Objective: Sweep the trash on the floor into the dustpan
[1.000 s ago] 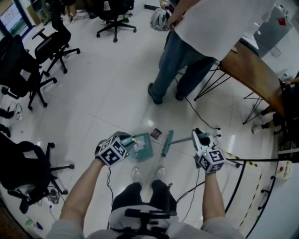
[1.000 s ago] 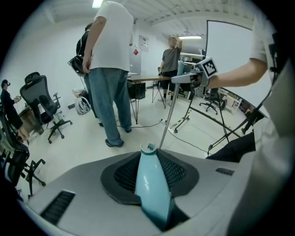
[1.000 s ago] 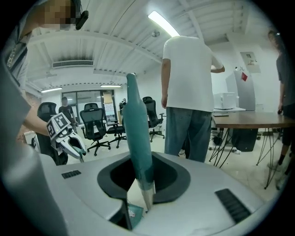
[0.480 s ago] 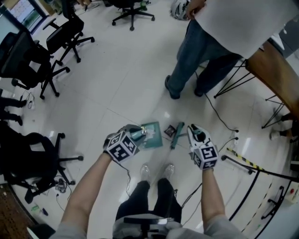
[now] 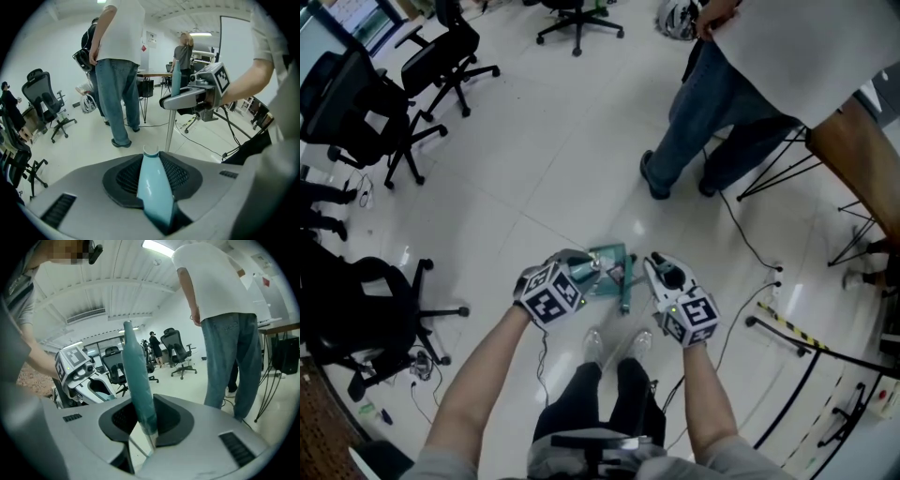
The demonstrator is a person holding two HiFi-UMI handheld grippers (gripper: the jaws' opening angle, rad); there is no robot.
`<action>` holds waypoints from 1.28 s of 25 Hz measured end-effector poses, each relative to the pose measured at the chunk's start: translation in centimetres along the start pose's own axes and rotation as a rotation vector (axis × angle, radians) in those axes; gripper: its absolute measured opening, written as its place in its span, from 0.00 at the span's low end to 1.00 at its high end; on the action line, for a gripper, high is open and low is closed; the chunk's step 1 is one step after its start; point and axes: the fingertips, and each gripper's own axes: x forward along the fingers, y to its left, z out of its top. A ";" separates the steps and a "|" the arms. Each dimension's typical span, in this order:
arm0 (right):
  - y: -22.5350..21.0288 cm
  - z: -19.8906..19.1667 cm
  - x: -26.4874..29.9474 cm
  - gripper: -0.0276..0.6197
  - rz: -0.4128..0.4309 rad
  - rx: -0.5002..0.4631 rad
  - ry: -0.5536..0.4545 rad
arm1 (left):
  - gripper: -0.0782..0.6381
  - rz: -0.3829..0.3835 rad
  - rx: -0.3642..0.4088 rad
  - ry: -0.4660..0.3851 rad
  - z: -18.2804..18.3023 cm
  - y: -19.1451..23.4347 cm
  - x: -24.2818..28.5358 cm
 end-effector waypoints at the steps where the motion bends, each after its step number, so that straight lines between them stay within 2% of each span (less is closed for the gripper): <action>1: 1.1 -0.1 0.3 0.16 0.025 0.002 0.007 | 0.25 -0.002 -0.003 -0.005 -0.3 0.0 -0.1; 5: 4.8 0.0 0.5 0.16 0.083 -0.023 0.029 | 0.25 0.000 -0.014 -0.021 -1.3 -0.5 -1.0; 15: 9.7 5.4 -2.7 0.15 0.081 -0.127 -0.036 | 0.25 0.059 -0.128 -0.099 -4.6 -1.8 -5.5; 19: 11.3 6.2 -5.2 0.15 0.035 -0.147 -0.028 | 0.25 0.057 -0.172 -0.134 -5.7 -3.6 -6.3; 26: 10.8 5.9 -9.4 0.15 -0.094 -0.162 -0.031 | 0.25 0.121 -0.318 -0.149 -6.0 -6.4 -4.7; 29: 9.9 6.0 -10.5 0.15 -0.130 -0.178 -0.070 | 0.25 0.128 -0.322 -0.145 -5.7 -8.0 -3.1; 32: 9.4 5.5 -11.7 0.15 -0.153 -0.178 -0.068 | 0.25 0.126 -0.311 -0.144 -5.7 -9.8 -1.9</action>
